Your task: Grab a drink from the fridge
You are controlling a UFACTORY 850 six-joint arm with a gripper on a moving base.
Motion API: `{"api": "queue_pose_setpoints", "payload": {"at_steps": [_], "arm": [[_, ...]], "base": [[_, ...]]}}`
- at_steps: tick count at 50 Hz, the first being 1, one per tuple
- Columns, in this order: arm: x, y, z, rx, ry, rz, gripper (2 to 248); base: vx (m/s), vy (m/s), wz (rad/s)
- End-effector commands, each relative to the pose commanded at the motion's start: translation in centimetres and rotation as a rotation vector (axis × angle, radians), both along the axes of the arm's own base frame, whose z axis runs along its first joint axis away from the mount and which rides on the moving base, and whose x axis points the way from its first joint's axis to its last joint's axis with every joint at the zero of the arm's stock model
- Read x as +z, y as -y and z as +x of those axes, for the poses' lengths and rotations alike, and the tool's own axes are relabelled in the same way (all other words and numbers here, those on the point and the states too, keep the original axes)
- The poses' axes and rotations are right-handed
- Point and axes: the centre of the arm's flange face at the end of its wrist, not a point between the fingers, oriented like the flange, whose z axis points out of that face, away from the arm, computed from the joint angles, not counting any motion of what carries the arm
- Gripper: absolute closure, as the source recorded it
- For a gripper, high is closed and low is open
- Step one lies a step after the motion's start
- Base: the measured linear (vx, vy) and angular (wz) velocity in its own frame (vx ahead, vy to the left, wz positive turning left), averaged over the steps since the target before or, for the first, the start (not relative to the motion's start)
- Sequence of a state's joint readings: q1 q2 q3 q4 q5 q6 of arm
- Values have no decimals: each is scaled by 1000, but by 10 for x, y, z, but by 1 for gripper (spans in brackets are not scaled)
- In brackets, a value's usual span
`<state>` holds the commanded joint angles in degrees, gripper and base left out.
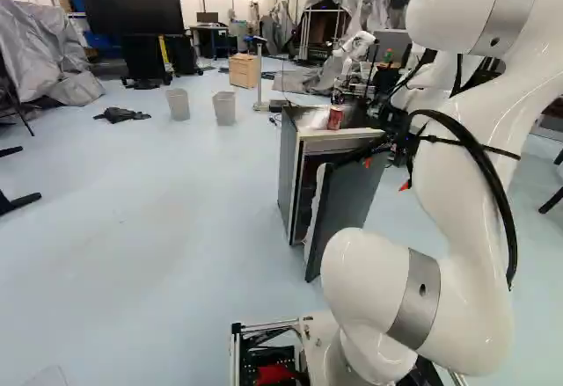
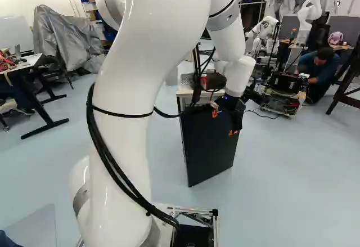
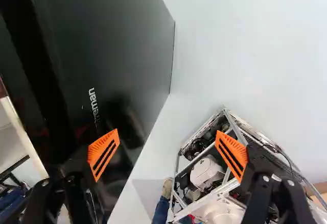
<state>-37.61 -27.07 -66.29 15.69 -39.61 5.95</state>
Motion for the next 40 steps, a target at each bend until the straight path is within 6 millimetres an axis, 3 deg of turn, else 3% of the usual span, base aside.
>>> {"api": "queue_pose_setpoints", "payload": {"at_steps": [40], "arm": [[0, -58, 44, 129, 5, -3, 3]], "base": [[0, 0, 0]]}}
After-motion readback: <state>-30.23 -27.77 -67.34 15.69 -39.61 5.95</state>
